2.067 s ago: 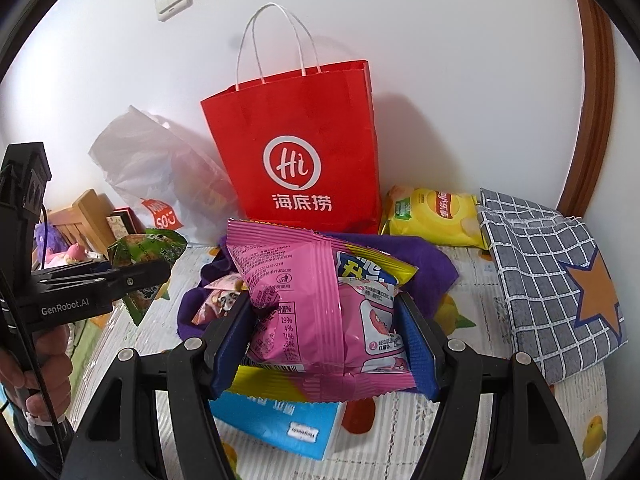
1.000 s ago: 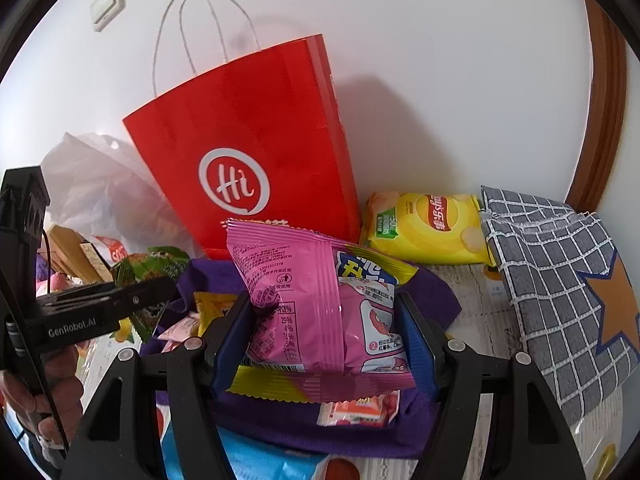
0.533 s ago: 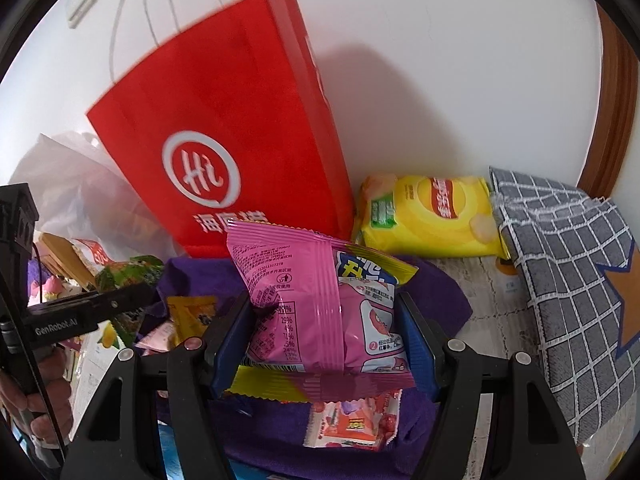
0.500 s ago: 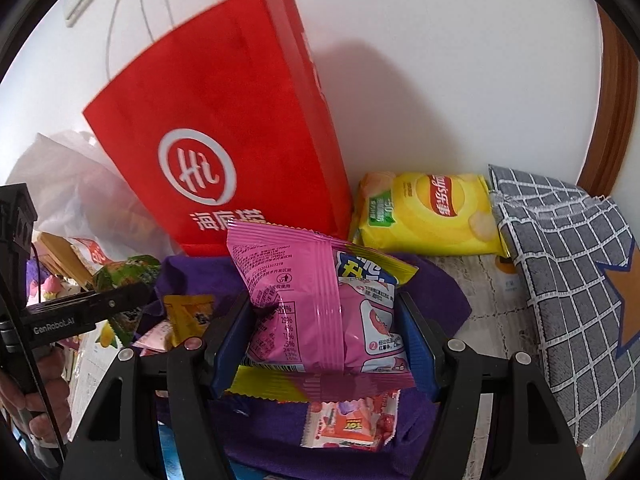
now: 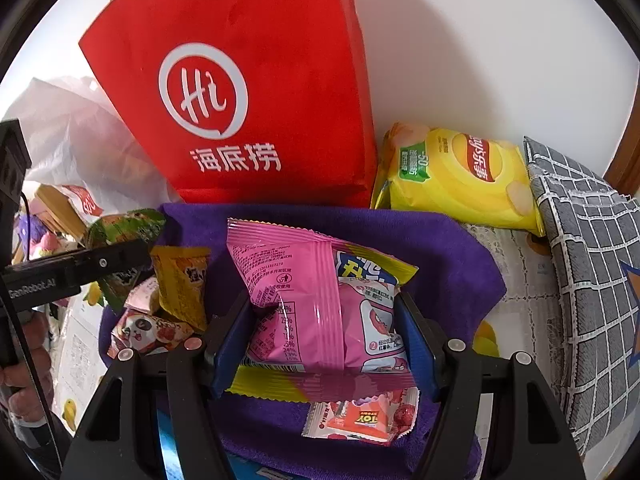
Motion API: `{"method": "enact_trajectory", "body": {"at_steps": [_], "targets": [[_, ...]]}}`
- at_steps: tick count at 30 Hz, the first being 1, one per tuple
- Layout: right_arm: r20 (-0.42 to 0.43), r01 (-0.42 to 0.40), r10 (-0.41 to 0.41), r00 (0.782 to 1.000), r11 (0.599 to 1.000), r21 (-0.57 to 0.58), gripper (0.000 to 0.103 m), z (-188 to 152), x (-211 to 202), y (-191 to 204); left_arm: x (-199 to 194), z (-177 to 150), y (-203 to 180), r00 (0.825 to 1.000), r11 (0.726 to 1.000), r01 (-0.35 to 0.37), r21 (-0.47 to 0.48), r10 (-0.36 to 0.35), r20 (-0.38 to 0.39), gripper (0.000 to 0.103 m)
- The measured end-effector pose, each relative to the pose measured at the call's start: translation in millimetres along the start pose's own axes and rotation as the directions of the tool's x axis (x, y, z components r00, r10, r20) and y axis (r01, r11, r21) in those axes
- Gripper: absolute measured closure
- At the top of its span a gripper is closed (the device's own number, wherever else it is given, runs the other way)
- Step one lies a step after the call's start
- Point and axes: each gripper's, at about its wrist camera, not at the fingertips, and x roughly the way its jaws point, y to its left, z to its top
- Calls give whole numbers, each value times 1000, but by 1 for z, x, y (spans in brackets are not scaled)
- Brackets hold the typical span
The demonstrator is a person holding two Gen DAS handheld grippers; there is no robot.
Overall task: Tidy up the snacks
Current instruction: 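Open both tools to release the packets onto the purple towel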
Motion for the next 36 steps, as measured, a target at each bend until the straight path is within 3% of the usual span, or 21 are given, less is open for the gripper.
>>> {"method": "enact_trajectory", "body": {"at_steps": [36], "targets": [[-16,23,-23,1000,1000,-17,32,2,-1,-2,31,-11,-17,997,998,-3,65,8,-79,60]]}}
